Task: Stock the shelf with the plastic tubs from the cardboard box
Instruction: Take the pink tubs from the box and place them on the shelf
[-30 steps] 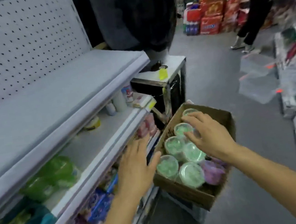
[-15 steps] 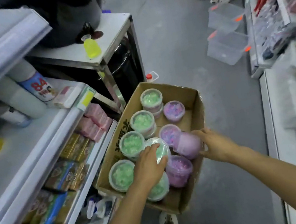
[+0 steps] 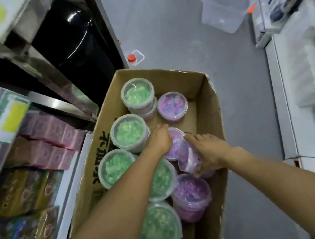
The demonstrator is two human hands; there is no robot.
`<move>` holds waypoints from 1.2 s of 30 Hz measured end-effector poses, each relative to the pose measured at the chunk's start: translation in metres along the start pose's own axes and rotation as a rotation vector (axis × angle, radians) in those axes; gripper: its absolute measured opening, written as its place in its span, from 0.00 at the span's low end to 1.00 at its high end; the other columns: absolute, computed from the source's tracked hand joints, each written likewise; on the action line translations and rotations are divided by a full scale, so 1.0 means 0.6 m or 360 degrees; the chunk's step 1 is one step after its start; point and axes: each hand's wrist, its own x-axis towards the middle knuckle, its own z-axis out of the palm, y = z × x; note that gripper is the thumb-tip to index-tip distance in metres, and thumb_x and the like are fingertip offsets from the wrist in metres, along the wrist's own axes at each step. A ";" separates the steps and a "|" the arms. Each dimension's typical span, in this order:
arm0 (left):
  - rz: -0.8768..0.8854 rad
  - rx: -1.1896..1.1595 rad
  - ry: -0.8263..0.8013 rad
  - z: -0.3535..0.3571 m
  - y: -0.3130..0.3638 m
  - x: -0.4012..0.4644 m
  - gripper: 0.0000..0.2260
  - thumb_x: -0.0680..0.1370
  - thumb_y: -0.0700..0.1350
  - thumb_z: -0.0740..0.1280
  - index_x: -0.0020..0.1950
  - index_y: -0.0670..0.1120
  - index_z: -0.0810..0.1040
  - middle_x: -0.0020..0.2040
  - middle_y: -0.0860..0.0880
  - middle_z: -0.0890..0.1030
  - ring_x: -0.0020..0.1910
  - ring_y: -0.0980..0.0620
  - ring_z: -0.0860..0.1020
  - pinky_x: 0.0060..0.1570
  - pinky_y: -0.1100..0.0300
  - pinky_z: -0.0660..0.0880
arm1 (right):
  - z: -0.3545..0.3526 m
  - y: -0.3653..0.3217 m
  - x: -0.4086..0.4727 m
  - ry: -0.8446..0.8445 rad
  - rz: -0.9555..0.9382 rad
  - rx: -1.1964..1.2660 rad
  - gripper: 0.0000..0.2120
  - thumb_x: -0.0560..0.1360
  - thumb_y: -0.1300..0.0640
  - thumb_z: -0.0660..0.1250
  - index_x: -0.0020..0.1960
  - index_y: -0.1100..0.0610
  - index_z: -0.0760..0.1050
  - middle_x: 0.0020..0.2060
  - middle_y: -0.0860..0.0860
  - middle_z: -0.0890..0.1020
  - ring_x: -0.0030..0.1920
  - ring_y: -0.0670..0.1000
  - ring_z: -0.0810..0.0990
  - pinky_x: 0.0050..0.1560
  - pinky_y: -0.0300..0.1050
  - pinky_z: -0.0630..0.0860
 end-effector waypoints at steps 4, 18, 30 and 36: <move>-0.0079 0.0110 -0.0164 0.017 -0.001 0.046 0.23 0.79 0.42 0.59 0.74 0.41 0.62 0.72 0.39 0.66 0.70 0.41 0.67 0.68 0.53 0.64 | -0.008 0.008 0.019 -0.0102 -0.0046 0.0038 0.57 0.57 0.35 0.76 0.75 0.53 0.50 0.71 0.52 0.64 0.68 0.56 0.66 0.67 0.52 0.65; -0.0156 -0.0275 -0.0010 -0.011 0.030 0.027 0.12 0.79 0.45 0.61 0.60 0.42 0.72 0.60 0.40 0.74 0.57 0.40 0.75 0.55 0.50 0.72 | -0.086 0.005 -0.029 0.0033 0.0025 0.0460 0.46 0.56 0.37 0.76 0.67 0.49 0.59 0.54 0.47 0.75 0.51 0.50 0.74 0.51 0.49 0.76; -0.0300 -0.1389 0.0467 -0.182 0.020 -0.206 0.04 0.80 0.45 0.61 0.47 0.53 0.68 0.49 0.46 0.78 0.47 0.45 0.81 0.40 0.49 0.82 | -0.229 -0.028 -0.163 0.0110 0.0254 0.1809 0.29 0.66 0.39 0.74 0.64 0.45 0.71 0.52 0.48 0.83 0.50 0.50 0.84 0.55 0.49 0.79; -0.0297 -0.1776 0.0681 -0.232 0.000 -0.353 0.03 0.80 0.42 0.62 0.53 0.45 0.70 0.52 0.44 0.78 0.45 0.50 0.81 0.42 0.50 0.82 | -0.281 -0.092 -0.213 0.0089 0.0312 0.1970 0.43 0.53 0.27 0.72 0.61 0.50 0.76 0.49 0.53 0.85 0.49 0.56 0.84 0.57 0.53 0.78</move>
